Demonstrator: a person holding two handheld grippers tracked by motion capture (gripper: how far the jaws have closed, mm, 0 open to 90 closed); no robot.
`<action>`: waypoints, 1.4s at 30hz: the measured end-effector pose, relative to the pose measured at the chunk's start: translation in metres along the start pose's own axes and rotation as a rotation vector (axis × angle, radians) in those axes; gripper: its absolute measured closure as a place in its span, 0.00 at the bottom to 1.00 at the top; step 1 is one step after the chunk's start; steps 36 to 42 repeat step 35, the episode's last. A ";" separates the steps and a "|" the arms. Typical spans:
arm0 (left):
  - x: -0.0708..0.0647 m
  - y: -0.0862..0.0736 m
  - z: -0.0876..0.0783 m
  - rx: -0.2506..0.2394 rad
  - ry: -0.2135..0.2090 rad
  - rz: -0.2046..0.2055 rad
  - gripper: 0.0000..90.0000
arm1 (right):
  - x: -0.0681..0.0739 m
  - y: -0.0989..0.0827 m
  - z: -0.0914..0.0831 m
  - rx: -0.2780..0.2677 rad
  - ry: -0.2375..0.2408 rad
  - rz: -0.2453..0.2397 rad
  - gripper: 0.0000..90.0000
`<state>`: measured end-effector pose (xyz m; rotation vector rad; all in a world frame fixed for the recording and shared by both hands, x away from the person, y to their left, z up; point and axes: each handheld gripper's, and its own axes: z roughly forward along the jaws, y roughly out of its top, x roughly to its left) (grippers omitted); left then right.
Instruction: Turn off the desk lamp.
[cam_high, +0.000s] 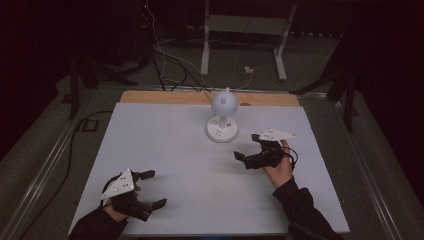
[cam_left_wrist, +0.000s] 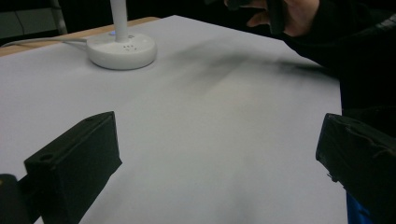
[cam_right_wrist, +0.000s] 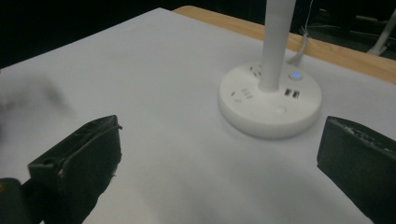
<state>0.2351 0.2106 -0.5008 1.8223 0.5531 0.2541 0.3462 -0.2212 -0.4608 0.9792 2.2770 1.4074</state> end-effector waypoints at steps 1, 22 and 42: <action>0.000 0.000 0.000 0.003 0.001 0.003 0.00 | 0.000 -0.003 -0.003 0.008 -0.006 -0.002 0.00; 0.000 0.000 0.001 0.003 -0.003 0.000 0.00 | 0.004 -0.071 -0.064 0.094 -0.003 0.024 0.00; 0.000 0.000 0.001 0.006 -0.008 0.004 0.00 | -0.001 -0.086 -0.071 0.090 -0.004 -0.017 0.00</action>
